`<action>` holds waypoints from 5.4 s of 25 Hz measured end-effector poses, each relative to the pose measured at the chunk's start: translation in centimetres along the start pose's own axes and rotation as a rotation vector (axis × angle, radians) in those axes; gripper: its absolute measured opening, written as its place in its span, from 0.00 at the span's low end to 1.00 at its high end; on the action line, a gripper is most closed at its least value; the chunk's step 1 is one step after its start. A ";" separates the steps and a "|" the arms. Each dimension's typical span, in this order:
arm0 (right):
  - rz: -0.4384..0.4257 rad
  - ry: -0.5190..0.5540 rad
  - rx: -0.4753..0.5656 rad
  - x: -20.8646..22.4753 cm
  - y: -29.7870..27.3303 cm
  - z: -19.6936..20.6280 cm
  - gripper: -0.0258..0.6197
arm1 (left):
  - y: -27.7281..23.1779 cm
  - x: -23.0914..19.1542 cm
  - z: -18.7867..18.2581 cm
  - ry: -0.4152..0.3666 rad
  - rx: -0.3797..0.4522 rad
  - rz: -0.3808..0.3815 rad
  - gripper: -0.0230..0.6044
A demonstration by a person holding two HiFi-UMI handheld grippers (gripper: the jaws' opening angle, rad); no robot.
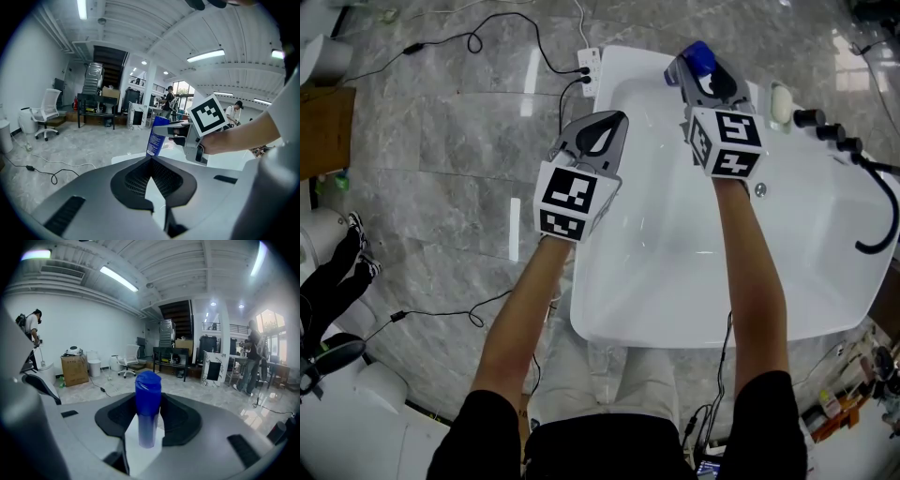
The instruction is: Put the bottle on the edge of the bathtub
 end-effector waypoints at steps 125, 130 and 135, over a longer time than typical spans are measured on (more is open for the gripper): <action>-0.086 -0.044 0.360 -10.7 56.8 -27.7 0.08 | 41.5 33.6 -27.8 -0.297 0.419 0.065 0.05; -0.078 -0.050 0.369 -10.8 56.8 -27.5 0.08 | 41.7 33.7 -27.6 -0.294 0.423 0.065 0.05; -0.081 -0.063 0.363 -10.7 56.6 -27.2 0.08 | 41.5 33.8 -27.5 -0.299 0.422 0.066 0.05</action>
Point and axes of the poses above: the fingertips, and each gripper's own axes: y backward along the fingers, x to its right, z out of its underside, the point moved 8 cm from there along y, backward along the fingers, and after that the axes turned 4 degrees about z, right-handed, at the moved point
